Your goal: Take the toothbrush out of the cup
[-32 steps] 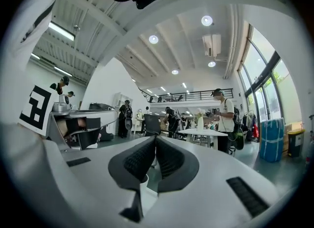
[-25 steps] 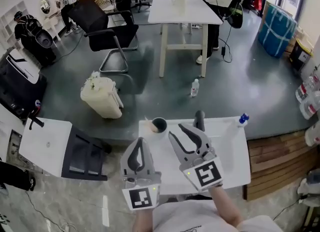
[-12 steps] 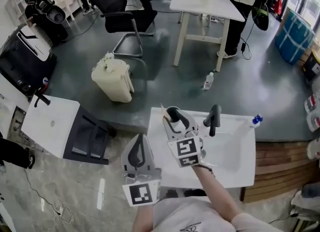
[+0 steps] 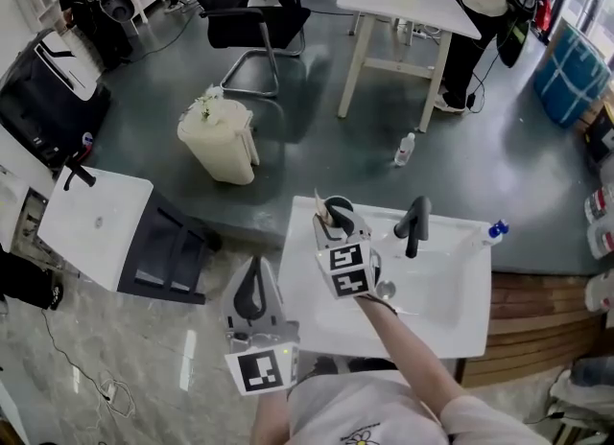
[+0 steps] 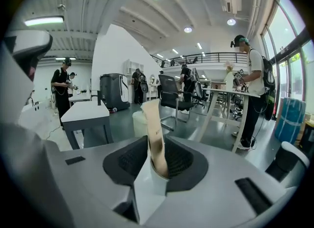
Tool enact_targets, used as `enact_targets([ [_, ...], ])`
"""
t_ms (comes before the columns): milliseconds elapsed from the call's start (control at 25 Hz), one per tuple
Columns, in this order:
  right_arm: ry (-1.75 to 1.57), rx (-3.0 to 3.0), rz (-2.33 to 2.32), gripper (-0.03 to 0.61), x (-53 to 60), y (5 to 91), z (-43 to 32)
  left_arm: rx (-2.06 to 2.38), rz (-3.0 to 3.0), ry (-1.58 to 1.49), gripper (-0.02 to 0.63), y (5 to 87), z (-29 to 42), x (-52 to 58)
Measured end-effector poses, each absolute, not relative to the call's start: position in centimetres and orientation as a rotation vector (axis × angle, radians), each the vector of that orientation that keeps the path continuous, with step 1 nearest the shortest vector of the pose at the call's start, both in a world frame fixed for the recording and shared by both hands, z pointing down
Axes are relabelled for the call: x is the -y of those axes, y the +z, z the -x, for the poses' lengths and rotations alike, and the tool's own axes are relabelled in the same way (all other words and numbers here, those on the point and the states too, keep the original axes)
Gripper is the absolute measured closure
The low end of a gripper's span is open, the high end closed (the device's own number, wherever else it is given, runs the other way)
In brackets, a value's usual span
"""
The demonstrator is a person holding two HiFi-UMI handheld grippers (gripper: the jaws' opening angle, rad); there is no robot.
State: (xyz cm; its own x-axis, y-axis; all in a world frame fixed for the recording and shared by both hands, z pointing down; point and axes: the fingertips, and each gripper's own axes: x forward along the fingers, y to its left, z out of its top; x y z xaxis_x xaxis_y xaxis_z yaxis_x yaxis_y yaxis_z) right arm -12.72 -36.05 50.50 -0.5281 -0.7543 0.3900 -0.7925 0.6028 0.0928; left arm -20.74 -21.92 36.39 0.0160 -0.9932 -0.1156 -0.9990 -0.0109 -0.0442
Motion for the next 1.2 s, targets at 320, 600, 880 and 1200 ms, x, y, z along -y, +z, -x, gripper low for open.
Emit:
enact_targets([
  [320, 0.11, 2.416, -1.265, 0.54, 36.0, 50.8, 12.6, -2.144, 2.126, 0.082, 0.598, 36.1, 21.8, 21.9],
  [600, 0.129, 2.417, -1.268, 0.545, 35.9, 50.7, 12.6, -2.103, 2.152, 0.138, 0.598, 35.4, 21.6, 22.3],
  [880, 0.173, 2.464, -1.306, 0.548, 35.6, 47.5, 11.4, -2.07, 2.198, 0.17, 0.598, 34.6, 20.2, 22.5],
  [1200, 0.115, 2.574, -1.37, 0.548, 35.1, 39.9, 8.7, -2.002, 2.249, 0.197, 0.598, 33.7, 17.2, 23.1],
])
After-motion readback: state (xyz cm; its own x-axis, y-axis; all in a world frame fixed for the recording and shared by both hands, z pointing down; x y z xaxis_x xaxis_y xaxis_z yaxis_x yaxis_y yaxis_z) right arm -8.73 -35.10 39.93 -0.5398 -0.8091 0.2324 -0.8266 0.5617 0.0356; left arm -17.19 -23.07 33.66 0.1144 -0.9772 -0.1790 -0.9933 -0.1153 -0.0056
